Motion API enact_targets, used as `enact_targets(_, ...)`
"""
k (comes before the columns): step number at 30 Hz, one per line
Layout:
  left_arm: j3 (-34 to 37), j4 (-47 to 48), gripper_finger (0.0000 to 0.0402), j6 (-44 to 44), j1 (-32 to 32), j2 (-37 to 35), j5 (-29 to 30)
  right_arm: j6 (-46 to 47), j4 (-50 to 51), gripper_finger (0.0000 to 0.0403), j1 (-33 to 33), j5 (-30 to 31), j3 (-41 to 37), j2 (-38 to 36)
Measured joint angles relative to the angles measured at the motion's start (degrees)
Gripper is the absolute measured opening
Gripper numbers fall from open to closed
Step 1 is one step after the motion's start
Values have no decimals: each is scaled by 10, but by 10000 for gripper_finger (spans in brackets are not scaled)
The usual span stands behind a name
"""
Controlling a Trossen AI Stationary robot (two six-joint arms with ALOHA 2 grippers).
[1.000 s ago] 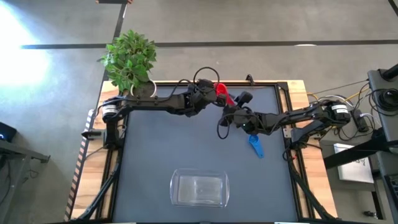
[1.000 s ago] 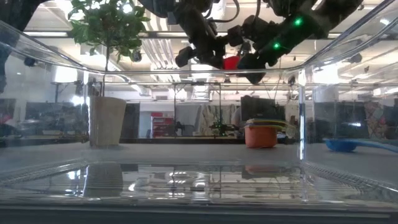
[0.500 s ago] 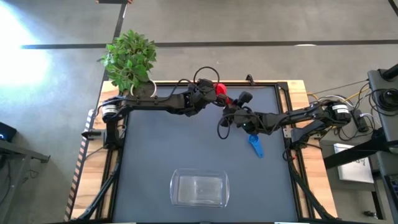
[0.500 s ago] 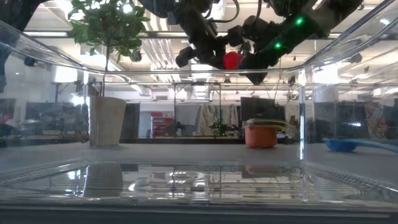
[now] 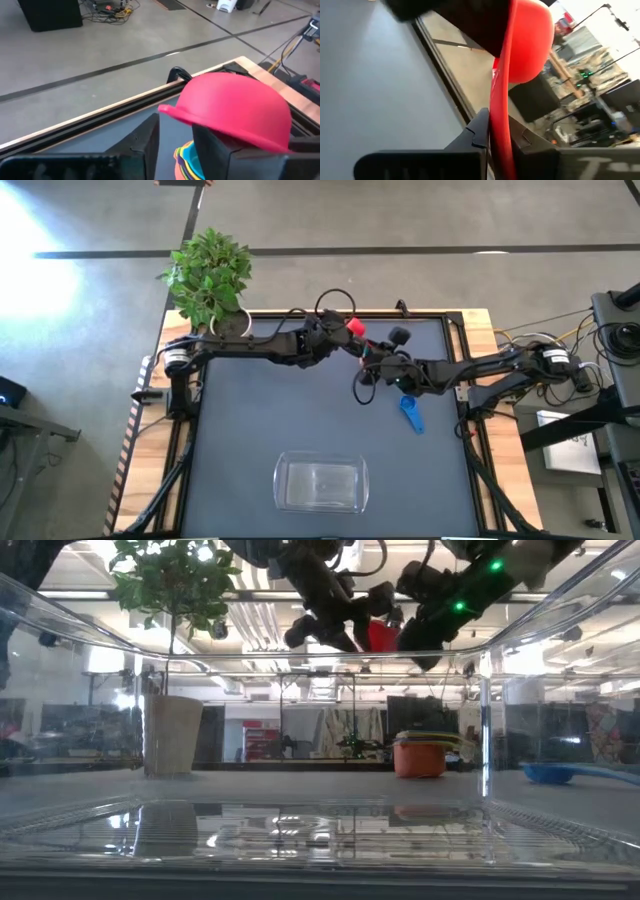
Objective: Nest measuring cups in basket
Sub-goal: Stack the red measuring cup on top of the light blue measuring cup
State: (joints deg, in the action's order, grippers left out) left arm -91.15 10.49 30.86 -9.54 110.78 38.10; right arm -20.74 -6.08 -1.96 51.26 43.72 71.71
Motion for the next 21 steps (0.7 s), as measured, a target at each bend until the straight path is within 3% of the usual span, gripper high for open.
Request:
enact_targets(6, 0, 15, 115, -24, 13, 0, -2, 79, 109, 8, 0, -62, 0, -60)
enact_targets(12, 0, 43, 125, -49, 35, -10, -2, 200, 244, 8, -6, -168, 0, -139)
enact_targets(17, 0, 59, 134, -91, 60, -25, -2, 310, 330, 8, -42, -307, 0, -198)
enact_targets(21, 0, 56, 137, -126, 81, -31, -2, 353, 330, 8, -88, -412, -18, -229)
